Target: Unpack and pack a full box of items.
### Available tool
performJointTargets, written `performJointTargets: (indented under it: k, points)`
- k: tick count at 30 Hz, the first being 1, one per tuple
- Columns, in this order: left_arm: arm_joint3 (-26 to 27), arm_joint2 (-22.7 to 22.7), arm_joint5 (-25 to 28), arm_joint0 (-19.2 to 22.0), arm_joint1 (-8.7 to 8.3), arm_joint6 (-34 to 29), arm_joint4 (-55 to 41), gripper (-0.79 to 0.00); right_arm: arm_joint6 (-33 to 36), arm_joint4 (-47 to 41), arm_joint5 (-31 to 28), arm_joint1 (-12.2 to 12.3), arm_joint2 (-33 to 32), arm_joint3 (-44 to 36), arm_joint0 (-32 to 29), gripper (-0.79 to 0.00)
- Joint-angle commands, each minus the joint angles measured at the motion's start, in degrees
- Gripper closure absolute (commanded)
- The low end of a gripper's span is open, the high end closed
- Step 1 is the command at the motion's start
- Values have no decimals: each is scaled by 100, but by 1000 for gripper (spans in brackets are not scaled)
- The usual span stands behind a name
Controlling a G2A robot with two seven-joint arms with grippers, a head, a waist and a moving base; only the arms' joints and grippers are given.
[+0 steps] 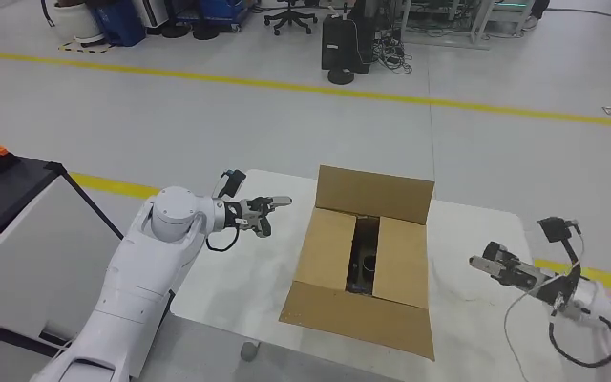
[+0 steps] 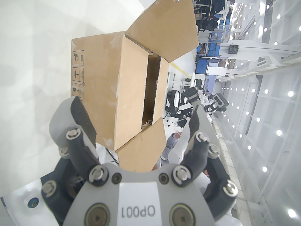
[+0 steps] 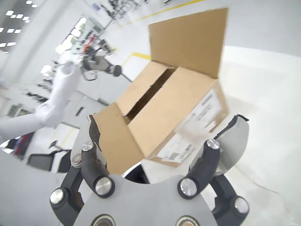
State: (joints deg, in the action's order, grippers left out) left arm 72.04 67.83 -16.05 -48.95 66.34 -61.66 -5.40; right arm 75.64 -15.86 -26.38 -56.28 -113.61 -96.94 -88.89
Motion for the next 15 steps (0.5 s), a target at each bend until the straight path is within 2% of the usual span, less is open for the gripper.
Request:
performJointTargets:
  k: [1, 4, 7, 12, 15]
  points:
    - [50, 11, 55, -46, 4, 140, -32, -785, 570, -1052, 344, 41, 4, 33, 21, -785]
    - [203, 53, 270, -113, 9, 229, -246, -785, 911, -1553, 684, 95, 125, -37, 100, -785]
    - [278, 134, 442, -156, -8, 271, -349, -785, 980, -1647, 767, 117, 338, -62, 193, -785]
    - [373, 359, 733, -257, -69, 125, -521, -785, 372, -1150, 1233, 103, 1039, -241, 505, -785]
    - [401, 546, 820, -345, -123, 94, -530, -785, -37, -817, 1310, 81, 1481, -307, 760, -785]
